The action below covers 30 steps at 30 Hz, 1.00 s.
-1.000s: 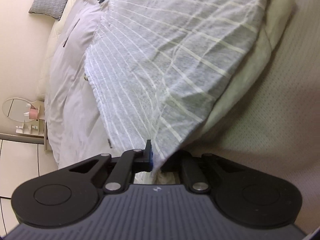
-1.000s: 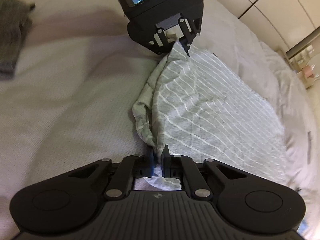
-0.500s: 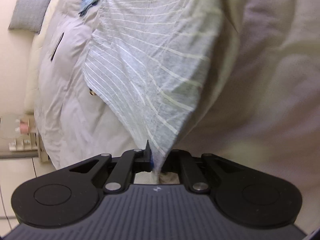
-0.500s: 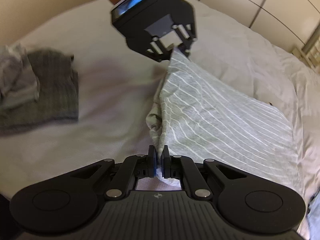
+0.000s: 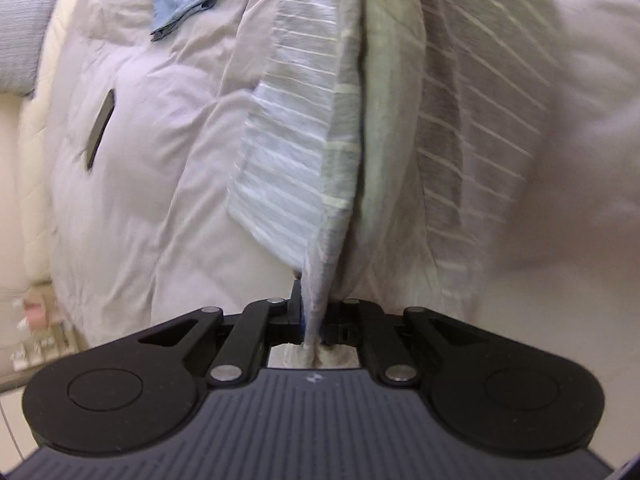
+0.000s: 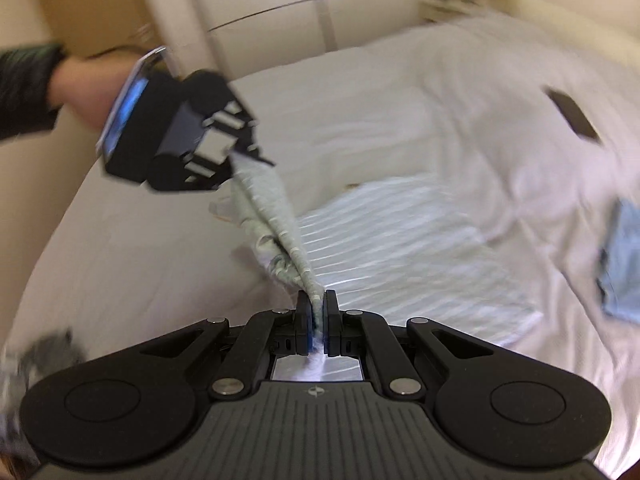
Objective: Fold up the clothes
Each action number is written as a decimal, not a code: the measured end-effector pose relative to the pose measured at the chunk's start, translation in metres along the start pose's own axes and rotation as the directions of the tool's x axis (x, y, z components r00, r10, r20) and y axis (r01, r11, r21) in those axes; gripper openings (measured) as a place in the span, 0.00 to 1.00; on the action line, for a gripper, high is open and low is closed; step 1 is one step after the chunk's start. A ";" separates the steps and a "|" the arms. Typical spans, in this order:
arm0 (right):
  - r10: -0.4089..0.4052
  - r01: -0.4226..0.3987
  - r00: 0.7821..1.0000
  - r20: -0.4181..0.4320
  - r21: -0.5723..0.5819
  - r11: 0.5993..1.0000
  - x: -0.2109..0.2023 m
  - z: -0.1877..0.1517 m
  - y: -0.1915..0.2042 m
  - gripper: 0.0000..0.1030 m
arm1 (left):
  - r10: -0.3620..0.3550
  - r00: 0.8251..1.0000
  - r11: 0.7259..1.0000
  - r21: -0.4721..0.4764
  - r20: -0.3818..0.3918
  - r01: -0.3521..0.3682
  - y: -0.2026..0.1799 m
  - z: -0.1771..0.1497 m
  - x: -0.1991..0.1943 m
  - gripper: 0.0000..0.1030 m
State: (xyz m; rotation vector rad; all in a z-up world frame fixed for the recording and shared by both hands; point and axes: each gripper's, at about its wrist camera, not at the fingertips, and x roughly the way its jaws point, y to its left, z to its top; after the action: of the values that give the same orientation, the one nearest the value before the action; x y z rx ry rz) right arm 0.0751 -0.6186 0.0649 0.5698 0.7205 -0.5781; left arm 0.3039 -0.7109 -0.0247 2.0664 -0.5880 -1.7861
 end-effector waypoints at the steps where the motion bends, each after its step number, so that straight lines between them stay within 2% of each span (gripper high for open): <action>1: -0.005 0.005 1.000 -0.002 0.030 1.000 0.004 0.003 -0.020 0.04 | -0.017 1.000 1.000 0.001 0.001 0.017 0.011 0.009 0.016 0.04; 6: 0.000 0.010 0.998 -0.056 0.179 0.984 0.041 0.006 -0.113 0.04 | -0.113 0.994 0.994 -0.002 -0.004 0.113 0.044 0.043 0.086 0.04; 11: 0.034 -0.004 0.994 -0.108 0.266 0.964 0.066 -0.007 -0.163 0.04 | -0.198 0.980 0.980 0.002 -0.024 0.198 0.055 0.061 0.130 0.07; 16: 0.061 -0.020 0.991 -0.118 0.323 0.946 0.073 -0.009 -0.187 0.04 | -0.241 0.970 0.970 0.023 -0.011 0.241 0.067 0.062 0.142 0.08; 22: 0.065 -0.015 0.990 -0.123 0.374 0.927 0.071 -0.014 -0.188 0.04 | -0.269 0.963 0.963 0.017 -0.005 0.269 0.078 0.059 0.149 0.08; 26: 0.059 -0.008 0.991 -0.117 0.401 0.916 0.063 -0.020 -0.191 0.04 | -0.210 0.976 0.975 0.069 -0.051 0.213 0.075 0.065 0.138 0.07; 28: 0.058 -0.007 0.992 -0.110 0.412 0.911 0.059 -0.022 -0.189 0.04 | -0.190 0.980 0.977 0.089 -0.062 0.195 0.074 0.068 0.139 0.13; 30: 0.059 -0.008 0.992 -0.109 0.421 0.907 0.057 -0.025 -0.189 0.04 | -0.167 0.985 0.983 0.064 -0.052 0.170 0.077 0.071 0.147 0.31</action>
State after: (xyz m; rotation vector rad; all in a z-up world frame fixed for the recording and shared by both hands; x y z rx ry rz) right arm -0.0251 -0.7515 -0.0445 1.0239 0.6997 -0.6770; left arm 0.2445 -0.8522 -0.1197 2.2579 -0.4803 -1.8264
